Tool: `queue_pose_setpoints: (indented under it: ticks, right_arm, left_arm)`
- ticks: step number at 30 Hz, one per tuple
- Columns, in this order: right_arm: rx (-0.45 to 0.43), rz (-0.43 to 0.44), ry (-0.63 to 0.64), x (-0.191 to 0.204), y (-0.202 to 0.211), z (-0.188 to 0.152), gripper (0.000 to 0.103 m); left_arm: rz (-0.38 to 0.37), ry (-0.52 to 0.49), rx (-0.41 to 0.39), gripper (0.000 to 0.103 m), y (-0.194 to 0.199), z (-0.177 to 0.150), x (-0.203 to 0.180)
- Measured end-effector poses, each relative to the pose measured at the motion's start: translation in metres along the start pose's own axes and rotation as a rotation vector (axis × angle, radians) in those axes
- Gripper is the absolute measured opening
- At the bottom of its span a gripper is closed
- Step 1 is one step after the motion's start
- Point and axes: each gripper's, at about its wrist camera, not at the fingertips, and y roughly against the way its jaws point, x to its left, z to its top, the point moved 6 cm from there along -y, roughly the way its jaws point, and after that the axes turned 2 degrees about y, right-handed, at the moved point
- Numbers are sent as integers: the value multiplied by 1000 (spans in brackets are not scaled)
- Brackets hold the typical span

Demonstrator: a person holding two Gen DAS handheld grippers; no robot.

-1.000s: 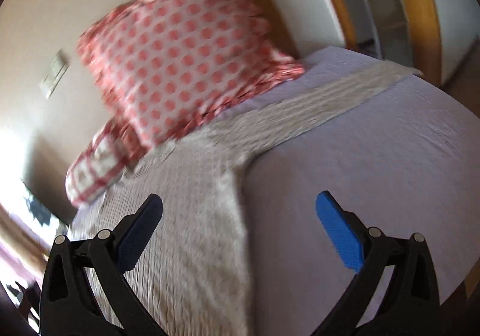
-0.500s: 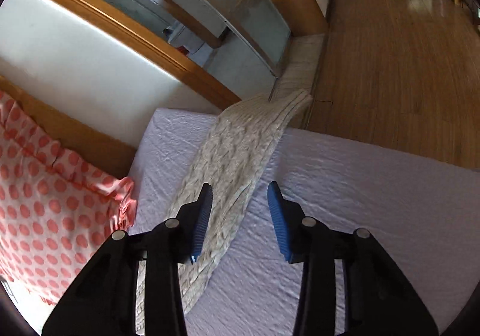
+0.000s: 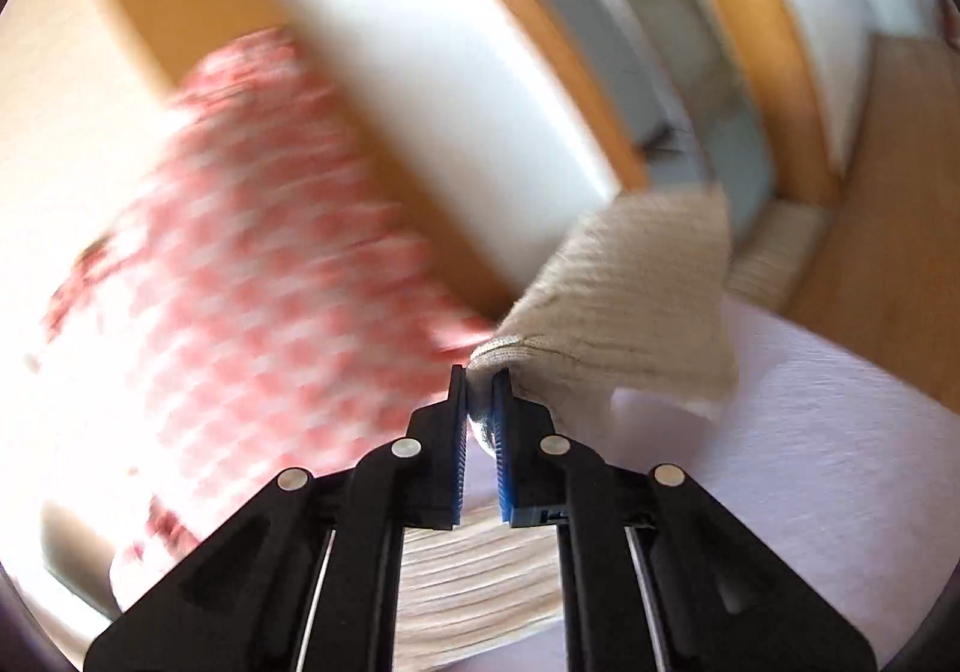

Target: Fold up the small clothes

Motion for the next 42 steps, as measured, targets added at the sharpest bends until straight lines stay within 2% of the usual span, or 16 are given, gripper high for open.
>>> queue_pose_setpoints:
  ticks: [4,8,11,13,14,16,18,19,23,25,30,32,33,35,39,42]
  right_arm:
    - [113,264,157,139,-4,-54,9]
    - [357,482,270,253,-32,-163,9]
    - [661,499,398,301,-61,-270,11]
    - [759,499,419,309,-63,-307,11]
    - [752,516,415,310,-59,-309,12]
    - [672,520,422,306,-49,-293,25]
    - [573,503,423,292,-38,-267,65]
    - [535,495,423,282,-30,-253,68]
    - [470,434,421,247,-15,-228,68]
    - [464,405,405,228,-12,-223,68]
    - [454,380,337,197,-9,-219,70]
    - [451,385,314,192,-8,-217,70]
    - [450,389,305,190,-8,-216,71]
    - [447,397,296,189,-5,-215,71]
    - [420,421,292,188,6,-206,73]
    - [389,427,276,183,13,-196,74]
  left_arm:
    - [5,0,-32,101,6,10,9]
    - [11,50,-26,101,-2,25,24]
    - [0,121,-11,101,-16,39,42]
    - [10,162,8,101,-27,49,58]
    - [15,180,15,101,-33,53,66]
    - [28,222,38,101,-48,62,86]
    - [35,285,73,100,-67,69,106]
    - [31,324,93,97,-77,73,116]
    - [-19,529,189,79,-119,78,157]
    - [-53,630,159,75,-127,83,173]
    - [-59,725,136,62,-141,94,198]
    - [-34,748,147,45,-147,97,206]
    - [-8,757,171,14,-151,95,211]
    - [2,778,182,6,-152,95,217]
    - [76,538,88,5,-122,131,171]
    - [33,264,12,5,-93,166,77]
